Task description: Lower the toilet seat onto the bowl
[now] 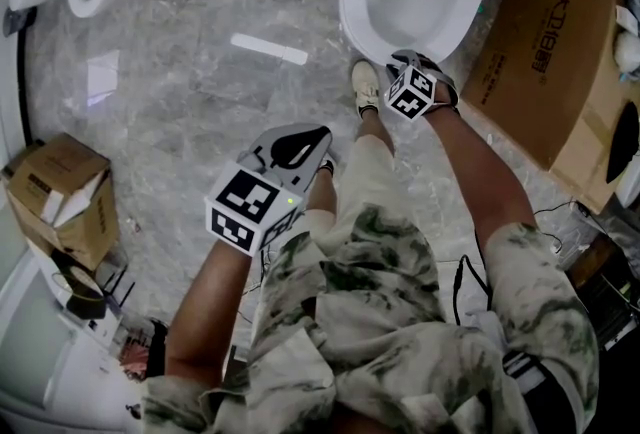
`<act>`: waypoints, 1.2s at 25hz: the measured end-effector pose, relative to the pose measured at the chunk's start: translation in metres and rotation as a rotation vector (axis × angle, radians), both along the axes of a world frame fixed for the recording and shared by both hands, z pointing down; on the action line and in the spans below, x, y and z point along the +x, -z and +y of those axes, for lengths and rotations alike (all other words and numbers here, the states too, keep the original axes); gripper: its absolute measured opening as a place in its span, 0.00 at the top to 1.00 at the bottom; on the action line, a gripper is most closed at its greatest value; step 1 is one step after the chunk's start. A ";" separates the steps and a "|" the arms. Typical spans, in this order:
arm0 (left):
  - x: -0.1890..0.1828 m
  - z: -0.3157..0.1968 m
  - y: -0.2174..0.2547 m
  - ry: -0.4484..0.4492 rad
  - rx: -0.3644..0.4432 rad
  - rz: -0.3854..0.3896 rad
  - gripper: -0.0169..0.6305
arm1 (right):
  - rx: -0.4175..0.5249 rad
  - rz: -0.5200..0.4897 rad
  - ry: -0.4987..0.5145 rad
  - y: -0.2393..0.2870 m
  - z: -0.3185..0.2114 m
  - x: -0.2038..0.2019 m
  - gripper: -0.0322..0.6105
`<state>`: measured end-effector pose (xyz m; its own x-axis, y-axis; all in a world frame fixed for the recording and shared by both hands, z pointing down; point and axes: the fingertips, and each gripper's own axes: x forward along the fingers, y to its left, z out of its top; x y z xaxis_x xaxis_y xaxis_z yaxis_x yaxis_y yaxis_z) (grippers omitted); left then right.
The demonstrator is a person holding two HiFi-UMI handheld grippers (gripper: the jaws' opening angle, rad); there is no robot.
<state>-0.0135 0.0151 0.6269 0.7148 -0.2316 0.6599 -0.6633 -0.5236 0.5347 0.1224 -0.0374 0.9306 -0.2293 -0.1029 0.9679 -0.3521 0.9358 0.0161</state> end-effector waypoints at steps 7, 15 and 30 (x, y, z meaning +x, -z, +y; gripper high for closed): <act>0.001 -0.015 -0.010 0.006 -0.010 0.002 0.94 | -0.038 0.007 0.017 -0.019 0.000 0.000 0.77; 0.004 -0.030 -0.022 0.007 -0.030 0.001 0.94 | -0.073 -0.014 -0.014 -0.028 -0.003 -0.001 0.77; 0.061 -0.093 -0.022 -0.075 -0.037 0.009 0.94 | -0.200 -0.131 -0.133 -0.021 -0.015 0.004 0.81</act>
<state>0.0478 -0.0776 0.6486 0.7349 -0.1528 0.6607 -0.6184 -0.5509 0.5605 0.1262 -0.0525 0.9514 -0.3510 0.0496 0.9351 -0.4590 0.8613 -0.2180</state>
